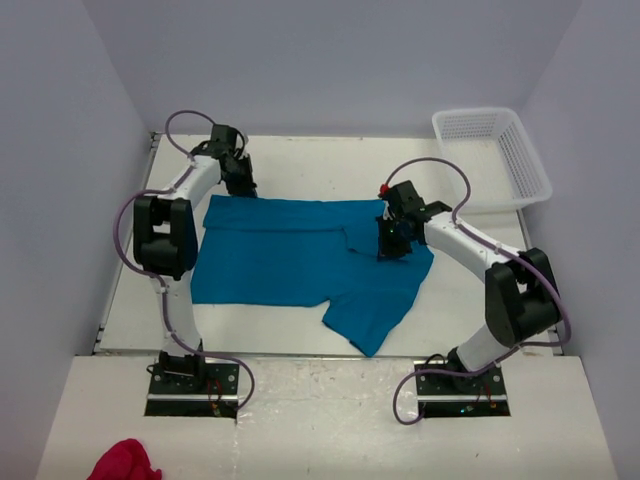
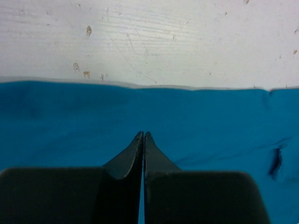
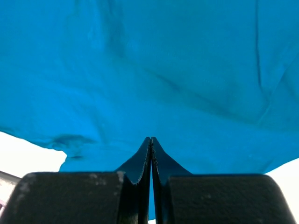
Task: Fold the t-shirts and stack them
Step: Grap the side of the flattened tshirt closest away from the robot with both arms
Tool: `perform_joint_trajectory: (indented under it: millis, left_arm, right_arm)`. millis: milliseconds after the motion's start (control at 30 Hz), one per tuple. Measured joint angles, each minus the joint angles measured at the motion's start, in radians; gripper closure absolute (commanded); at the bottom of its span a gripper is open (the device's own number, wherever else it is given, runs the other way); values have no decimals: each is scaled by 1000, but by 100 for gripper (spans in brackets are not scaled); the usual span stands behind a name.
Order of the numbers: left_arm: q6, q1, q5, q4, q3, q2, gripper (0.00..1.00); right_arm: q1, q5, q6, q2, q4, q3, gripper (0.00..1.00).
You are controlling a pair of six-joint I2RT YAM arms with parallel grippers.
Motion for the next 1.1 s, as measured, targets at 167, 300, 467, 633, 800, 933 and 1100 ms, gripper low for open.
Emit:
perform_joint_trajectory:
  millis: [167, 300, 467, 633, 800, 933, 1100]
  left_arm:
    - [0, 0, 19, 26, 0, 78, 100]
    - [-4, 8, 45, 33, 10, 134, 100]
    - [-10, 33, 88, 46, 57, 172, 100]
    - [-11, 60, 123, 53, 102, 205, 100]
    - [-13, 92, 151, 53, 174, 253, 100]
    - [-14, 106, 171, 54, 210, 278, 100]
    - [-20, 109, 180, 56, 210, 279, 100]
  right_arm:
    - [40, 0, 15, -100, 15, -87, 100]
    - [75, -3, 37, -269, 24, -172, 98]
    - [102, -24, 84, -446, 32, -275, 67]
    - [138, -24, 143, -529, 17, -387, 56]
    - [205, -23, 208, -535, 3, -433, 57]
    - [286, -13, 254, -535, 3, -448, 57]
    - [382, -5, 325, -555, 16, -504, 51]
